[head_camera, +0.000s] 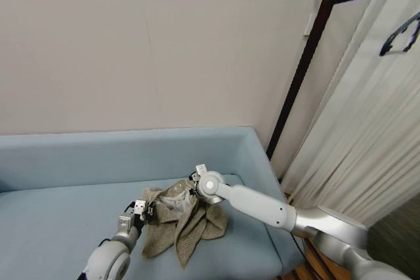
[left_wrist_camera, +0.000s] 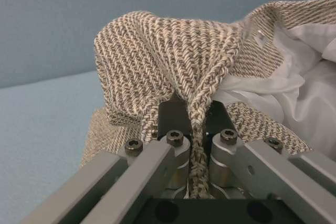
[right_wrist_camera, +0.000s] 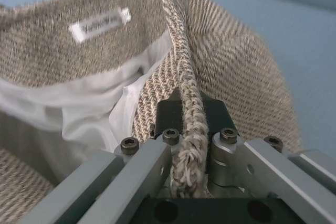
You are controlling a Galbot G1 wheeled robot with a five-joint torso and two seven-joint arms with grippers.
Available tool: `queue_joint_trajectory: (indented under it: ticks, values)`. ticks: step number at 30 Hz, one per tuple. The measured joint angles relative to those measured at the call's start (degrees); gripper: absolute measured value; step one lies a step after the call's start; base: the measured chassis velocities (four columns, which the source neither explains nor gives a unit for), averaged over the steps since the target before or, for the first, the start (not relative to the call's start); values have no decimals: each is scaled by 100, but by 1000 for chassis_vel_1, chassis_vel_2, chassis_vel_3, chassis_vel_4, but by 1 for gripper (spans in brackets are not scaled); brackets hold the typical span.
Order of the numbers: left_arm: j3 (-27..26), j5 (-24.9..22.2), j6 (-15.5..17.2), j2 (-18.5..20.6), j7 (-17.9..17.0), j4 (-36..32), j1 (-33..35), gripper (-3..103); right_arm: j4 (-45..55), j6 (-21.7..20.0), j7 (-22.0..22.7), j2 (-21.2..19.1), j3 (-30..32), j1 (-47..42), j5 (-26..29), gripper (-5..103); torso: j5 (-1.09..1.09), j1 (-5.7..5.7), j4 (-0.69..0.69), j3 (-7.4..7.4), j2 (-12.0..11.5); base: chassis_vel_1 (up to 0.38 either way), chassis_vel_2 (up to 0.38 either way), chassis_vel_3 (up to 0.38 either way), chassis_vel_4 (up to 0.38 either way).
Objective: Pick up the clothes from the sofa and hang them on the clothes hanger.
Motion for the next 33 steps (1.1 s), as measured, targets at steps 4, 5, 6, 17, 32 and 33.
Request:
queue_joint_trajectory:
  ticks: [4, 5, 6, 17, 32, 33]
  values:
    - [-222, -239, -28, 258, -40, -172, -56, 2, 415, 61, -121, -164, 229, -32, -688, 1, -1, 0, -1, 0, 0, 0, 0, 0, 0]
    - [-360, -397, -30, 449, -51, -281, -89, 2, 603, 105, -213, -236, 342, -32, -939, 1, 0, 0, -1, 0, 0, 0, 0, 0, 0]
    - [-360, -397, -30, 449, -51, -281, -89, 2, 603, 105, -213, -236, 342, -32, -939, 1, 0, 0, -1, 0, 0, 0, 0, 0, 0]
    - [-1046, -1867, -57, 1857, -761, -1132, -672, 2, 1745, 140, -1208, -1135, 1285, 417, -1836, 1, 0, 0, -1, 0, 1, 0, 0, 0, 0]
    - [-3781, -4656, 809, 3028, -1063, -2248, -825, 2, 2608, -80, -3130, -2757, 2969, 1241, -1179, 1, 2, 0, 1, -1, 1, 0, 0, 0, 0]
    - [-3878, -4734, 849, 3073, -1046, -2249, -829, 2, 2645, -80, -3189, -2851, 3065, 1203, -1149, 1, 1, 0, -1, -2, 1, 0, 0, 0, 0]
